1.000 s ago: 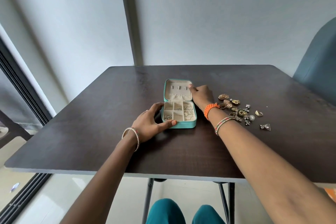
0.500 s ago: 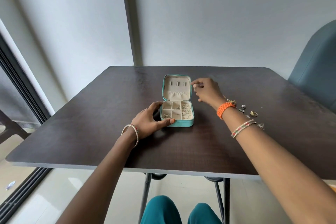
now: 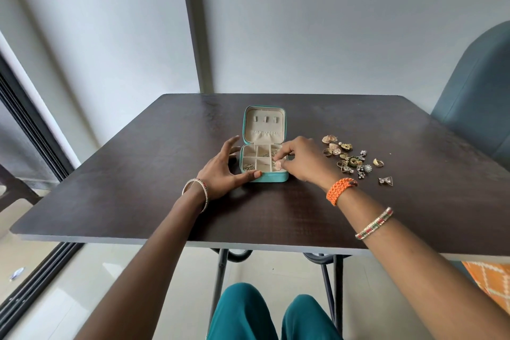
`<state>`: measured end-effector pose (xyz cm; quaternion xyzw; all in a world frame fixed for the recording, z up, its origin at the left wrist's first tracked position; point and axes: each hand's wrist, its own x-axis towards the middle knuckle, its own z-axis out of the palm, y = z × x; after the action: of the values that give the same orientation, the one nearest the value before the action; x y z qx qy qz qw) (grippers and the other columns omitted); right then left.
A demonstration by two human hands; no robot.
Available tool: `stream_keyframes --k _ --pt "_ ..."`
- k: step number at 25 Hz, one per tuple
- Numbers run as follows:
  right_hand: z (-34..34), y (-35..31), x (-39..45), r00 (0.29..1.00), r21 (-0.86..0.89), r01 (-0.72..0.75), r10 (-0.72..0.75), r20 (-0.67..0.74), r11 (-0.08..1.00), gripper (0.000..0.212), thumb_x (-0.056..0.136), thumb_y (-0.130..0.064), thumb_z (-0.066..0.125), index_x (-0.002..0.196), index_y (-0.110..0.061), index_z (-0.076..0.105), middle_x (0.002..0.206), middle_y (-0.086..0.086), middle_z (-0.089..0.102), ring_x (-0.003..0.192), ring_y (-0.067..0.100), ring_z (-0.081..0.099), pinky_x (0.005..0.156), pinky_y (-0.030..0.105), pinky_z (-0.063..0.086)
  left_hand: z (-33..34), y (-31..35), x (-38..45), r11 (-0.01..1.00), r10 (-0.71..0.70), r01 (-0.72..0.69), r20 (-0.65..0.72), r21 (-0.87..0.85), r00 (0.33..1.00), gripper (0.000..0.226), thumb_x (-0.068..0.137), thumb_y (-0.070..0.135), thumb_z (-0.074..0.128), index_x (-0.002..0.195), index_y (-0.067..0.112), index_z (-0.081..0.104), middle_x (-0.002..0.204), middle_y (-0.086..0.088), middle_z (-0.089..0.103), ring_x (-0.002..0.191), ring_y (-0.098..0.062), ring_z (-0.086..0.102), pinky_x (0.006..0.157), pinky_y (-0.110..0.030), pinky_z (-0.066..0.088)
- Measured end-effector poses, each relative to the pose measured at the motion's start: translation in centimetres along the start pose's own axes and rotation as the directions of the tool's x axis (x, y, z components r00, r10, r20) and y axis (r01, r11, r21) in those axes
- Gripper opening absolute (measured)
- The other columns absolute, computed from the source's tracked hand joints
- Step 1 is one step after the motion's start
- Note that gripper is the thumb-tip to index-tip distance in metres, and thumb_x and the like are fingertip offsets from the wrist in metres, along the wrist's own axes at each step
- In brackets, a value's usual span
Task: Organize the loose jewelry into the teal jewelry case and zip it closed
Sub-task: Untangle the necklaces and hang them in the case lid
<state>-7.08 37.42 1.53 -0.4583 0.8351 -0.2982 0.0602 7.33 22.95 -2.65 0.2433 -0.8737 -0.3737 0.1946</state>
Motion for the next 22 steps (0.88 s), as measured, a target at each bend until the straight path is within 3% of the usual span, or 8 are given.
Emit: stream_keyframes --k 4,7,11,13,17,19,22 --pt "0.4 -0.9 -0.6 0.996 -0.027 0.032 -0.034 -0.078 0.999 0.012 0.087 -0.009 0.062 0.089 -0.009 0.074 0.104 0.009 0.067 0.095 0.017 0.059 0.07 0.016 0.035 -0.1 0.2 -0.3 1.0 0.007 -0.008 0.007 0.029 1.0 0.081 0.058 0.065 0.073 0.128 0.033 0.048 0.131 0.008 0.056 0.121 -0.009 0.052 0.103 -0.029 0.041" --pt "1.1 -2.3 -0.7 0.994 -0.07 0.042 -0.049 -0.098 0.997 0.018 0.091 -0.006 0.052 0.089 -0.001 0.07 0.101 0.013 0.065 0.095 0.026 0.061 0.067 0.021 0.037 -0.4 0.5 -0.9 1.0 0.02 -0.021 -0.13 -0.011 0.991 0.053 0.066 0.057 0.07 0.107 0.023 0.066 0.116 0.008 0.065 0.108 -0.006 0.058 0.093 -0.023 0.043" --pt "3.7 -4.4 -0.1 0.992 -0.058 0.062 -0.068 -0.107 0.996 0.017 0.09 -0.004 0.051 0.084 -0.002 0.067 0.095 0.017 0.065 0.09 0.033 0.063 0.078 0.035 0.053 -0.6 -0.3 -2.0 0.984 -0.097 0.049 -0.291 -0.169 0.952 0.023 0.081 0.037 0.069 0.089 0.015 0.065 0.083 -0.004 0.07 0.069 0.0 0.06 0.068 -0.016 0.047" --pt "4.5 -4.9 0.1 0.992 -0.037 0.08 -0.084 -0.095 0.996 0.017 0.09 -0.005 0.052 0.082 -0.003 0.067 0.093 0.017 0.067 0.089 0.034 0.064 0.08 0.039 0.054 -0.8 -0.6 -2.4 0.982 -0.137 0.075 -0.384 -0.173 0.913 0.011 0.083 0.023 0.068 0.088 0.013 0.066 0.078 -0.002 0.067 0.062 0.003 0.058 0.061 -0.008 0.043" --pt "3.7 -4.3 0.5 0.999 0.1 0.019 -0.015 -0.039 0.995 0.013 0.088 -0.01 0.059 0.086 -0.005 0.071 0.092 0.005 0.068 0.088 0.018 0.057 0.079 0.026 0.043 -0.7 -0.7 -2.8 0.985 -0.143 0.088 -0.411 -0.152 0.9 0.012 0.083 0.013 0.064 0.094 0.009 0.066 0.086 -0.002 0.066 0.08 -0.01 0.06 0.064 -0.006 0.041" --pt "2.3 -4.0 0.6 0.999 0.25 -0.044 0.048 -0.01 0.967 0.012 0.086 -0.014 0.065 0.087 -0.004 0.071 0.083 0.004 0.067 0.078 0.013 0.055 0.073 0.025 0.043 -0.7 -0.6 -2.9 0.989 -0.122 0.077 -0.401 -0.125 0.908 0.017 0.084 0.014 0.064 0.1 0.009 0.064 0.1 -0.003 0.066 0.093 -0.013 0.06 0.076 -0.009 0.042" --pt "0.2 -4.7 0.3 0.998 0.222 -0.001 0.016 -0.066 0.975 0.016 0.087 -0.015 0.064 0.083 -0.001 0.07 0.066 -0.006 0.059 0.06 -0.001 0.048 0.054 0.012 0.039 -0.9 -0.3 -3.1 1.0 -0.016 0.005 -0.445 -0.027 0.895 0.016 0.086 0.014 0.06 0.101 0.017 0.063 0.116 0.002 0.066 0.107 -0.016 0.059 0.099 -0.025 0.038"
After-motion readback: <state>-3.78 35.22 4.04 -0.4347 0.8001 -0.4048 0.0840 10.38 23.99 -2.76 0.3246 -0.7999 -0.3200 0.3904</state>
